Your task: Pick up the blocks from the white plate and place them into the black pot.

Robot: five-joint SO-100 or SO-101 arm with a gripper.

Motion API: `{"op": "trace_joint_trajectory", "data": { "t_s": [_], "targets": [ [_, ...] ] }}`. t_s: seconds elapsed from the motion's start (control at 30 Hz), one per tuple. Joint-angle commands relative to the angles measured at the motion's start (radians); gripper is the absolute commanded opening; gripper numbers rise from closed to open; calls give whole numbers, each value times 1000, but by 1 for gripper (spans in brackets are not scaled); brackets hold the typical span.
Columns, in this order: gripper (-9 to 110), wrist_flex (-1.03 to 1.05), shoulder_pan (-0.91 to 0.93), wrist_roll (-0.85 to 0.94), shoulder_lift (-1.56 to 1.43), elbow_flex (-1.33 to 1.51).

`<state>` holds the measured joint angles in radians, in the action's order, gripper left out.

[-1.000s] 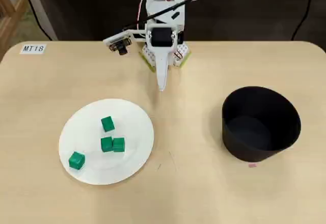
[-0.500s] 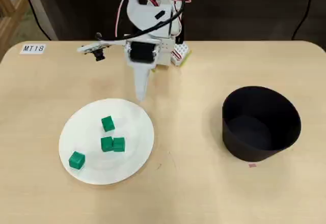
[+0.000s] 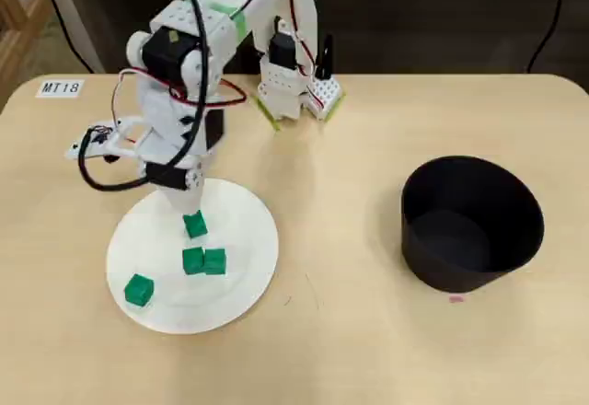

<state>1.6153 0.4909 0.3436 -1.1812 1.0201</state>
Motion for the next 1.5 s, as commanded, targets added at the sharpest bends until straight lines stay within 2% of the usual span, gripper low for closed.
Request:
{"op": "trace_joint_trajectory", "data": {
  "t_s": [0.0, 0.2, 0.33, 0.47, 0.67, 0.97, 1.47],
  "targets": [
    [-2, 44, 26, 23, 41, -192],
    [-2, 44, 71, 32, 112, -268],
    [25, 43, 64, 83, 112, -295],
    [36, 41, 63, 64, 129, -301],
    [39, 41, 63, 41, 196, -328],
    [39, 41, 48, 14, 337, -525],
    [39, 41, 35, 3, 469, -626]
  ]
}}
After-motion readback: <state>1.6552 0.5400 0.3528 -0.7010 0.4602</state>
